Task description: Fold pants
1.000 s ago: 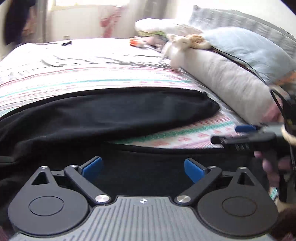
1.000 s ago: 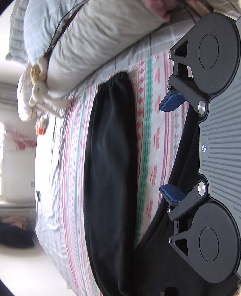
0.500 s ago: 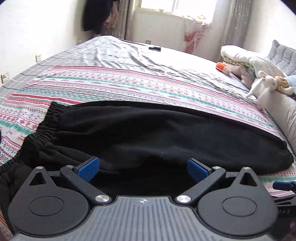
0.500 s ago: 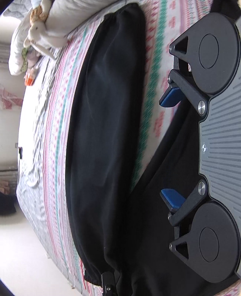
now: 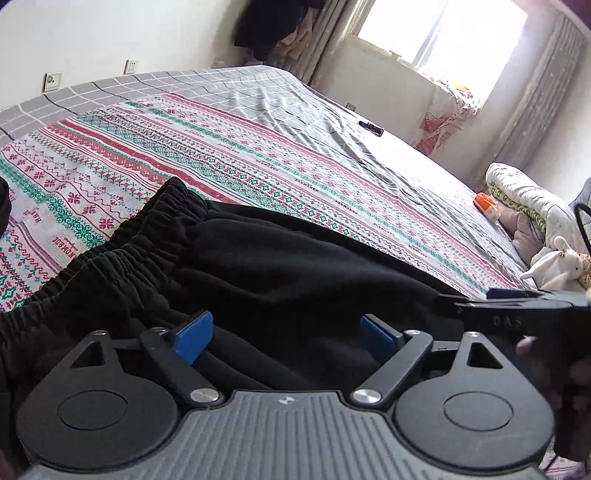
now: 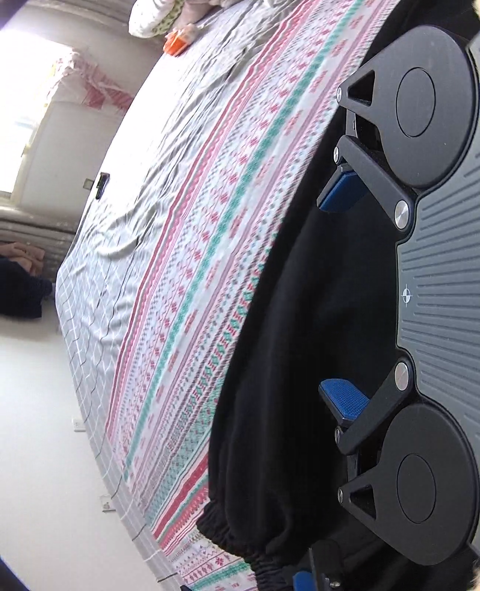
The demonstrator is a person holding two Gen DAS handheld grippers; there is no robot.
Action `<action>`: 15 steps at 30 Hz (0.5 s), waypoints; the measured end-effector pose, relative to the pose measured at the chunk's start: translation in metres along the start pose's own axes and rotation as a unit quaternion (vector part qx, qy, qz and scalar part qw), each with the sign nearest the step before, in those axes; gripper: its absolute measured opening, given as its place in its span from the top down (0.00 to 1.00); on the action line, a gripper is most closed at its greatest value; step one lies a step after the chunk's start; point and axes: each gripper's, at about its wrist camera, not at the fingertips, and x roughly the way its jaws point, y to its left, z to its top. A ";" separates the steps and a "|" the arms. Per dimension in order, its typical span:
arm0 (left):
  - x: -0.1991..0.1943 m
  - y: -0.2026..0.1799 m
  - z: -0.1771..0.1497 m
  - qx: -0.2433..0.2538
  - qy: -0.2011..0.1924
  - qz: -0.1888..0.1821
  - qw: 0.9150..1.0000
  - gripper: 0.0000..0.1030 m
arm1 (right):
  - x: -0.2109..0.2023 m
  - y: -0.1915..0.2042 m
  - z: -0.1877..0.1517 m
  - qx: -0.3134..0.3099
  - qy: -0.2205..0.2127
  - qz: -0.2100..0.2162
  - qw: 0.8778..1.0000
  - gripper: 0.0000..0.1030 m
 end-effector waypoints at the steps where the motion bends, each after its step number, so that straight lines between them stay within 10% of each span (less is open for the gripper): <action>1: 0.002 0.001 0.001 -0.004 -0.001 -0.005 1.000 0.14 | 0.008 0.004 0.008 -0.005 -0.001 0.003 1.000 0.05; 15: 0.021 0.012 -0.002 -0.029 0.054 0.023 0.998 0.38 | 0.106 0.031 0.066 -0.141 0.068 0.051 0.986 0.11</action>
